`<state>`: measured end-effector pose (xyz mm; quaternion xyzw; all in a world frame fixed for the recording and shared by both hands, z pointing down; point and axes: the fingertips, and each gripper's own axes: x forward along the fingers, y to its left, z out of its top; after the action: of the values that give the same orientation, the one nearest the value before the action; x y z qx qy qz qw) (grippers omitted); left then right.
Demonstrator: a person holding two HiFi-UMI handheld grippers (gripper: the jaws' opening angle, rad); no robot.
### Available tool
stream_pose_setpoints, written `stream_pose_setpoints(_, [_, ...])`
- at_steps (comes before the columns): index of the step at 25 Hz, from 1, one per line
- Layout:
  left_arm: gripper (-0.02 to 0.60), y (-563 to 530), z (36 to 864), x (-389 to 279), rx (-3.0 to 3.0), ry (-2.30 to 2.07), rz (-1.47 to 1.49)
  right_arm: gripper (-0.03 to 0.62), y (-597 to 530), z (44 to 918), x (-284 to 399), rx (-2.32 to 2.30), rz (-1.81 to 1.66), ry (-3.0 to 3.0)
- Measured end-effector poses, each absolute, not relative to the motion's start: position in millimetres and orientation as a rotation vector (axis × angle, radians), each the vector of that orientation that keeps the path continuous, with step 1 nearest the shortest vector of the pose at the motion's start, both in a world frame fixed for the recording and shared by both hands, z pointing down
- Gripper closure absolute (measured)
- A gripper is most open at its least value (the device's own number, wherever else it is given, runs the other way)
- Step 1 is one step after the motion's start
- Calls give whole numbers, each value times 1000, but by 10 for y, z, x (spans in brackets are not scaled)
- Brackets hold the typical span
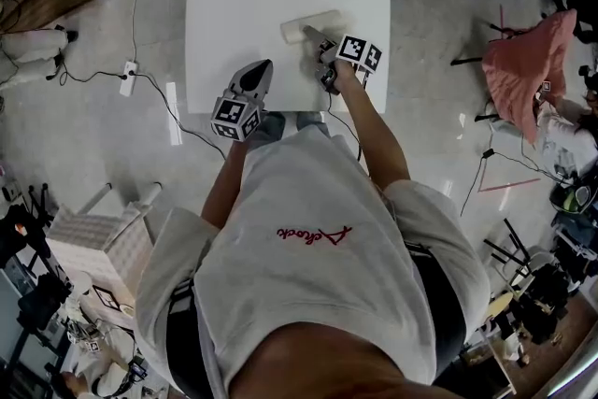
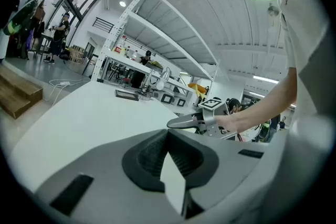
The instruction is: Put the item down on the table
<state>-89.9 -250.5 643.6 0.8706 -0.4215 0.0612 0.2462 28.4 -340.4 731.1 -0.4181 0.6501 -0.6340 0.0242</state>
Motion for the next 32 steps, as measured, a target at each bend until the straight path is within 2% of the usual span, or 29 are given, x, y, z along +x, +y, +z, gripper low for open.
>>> stream_pose_setpoints(10, [569, -2536, 6374, -886, 2391, -1154, 162, 282, -3210, 7351, 116, -1385, -1716, 2749])
stream_pose_setpoints(11, [569, -2537, 6373, -872, 2392, -1152, 162, 311, -3203, 7378, 128, -1438, -1661, 2821])
stream_pose_setpoints(18, [569, -2522, 6360, -824, 2398, -1146, 163, 368, -3165, 7464, 179, -1659, -1371, 3055])
stream_pose_setpoints(23, [569, -2513, 6357, -879, 2395, -1161, 166, 440, -3103, 7504, 223, -1721, -1270, 3121])
stream_pose_setpoints(27, [569, -2535, 6328, -872, 2407, -1158, 160, 594, -3059, 7523, 313, -1815, -1191, 3147])
stream_pose_setpoints(32, [569, -2502, 6340, -832, 2418, -1141, 173, 600, -2987, 7525, 283, -1777, -1198, 3150])
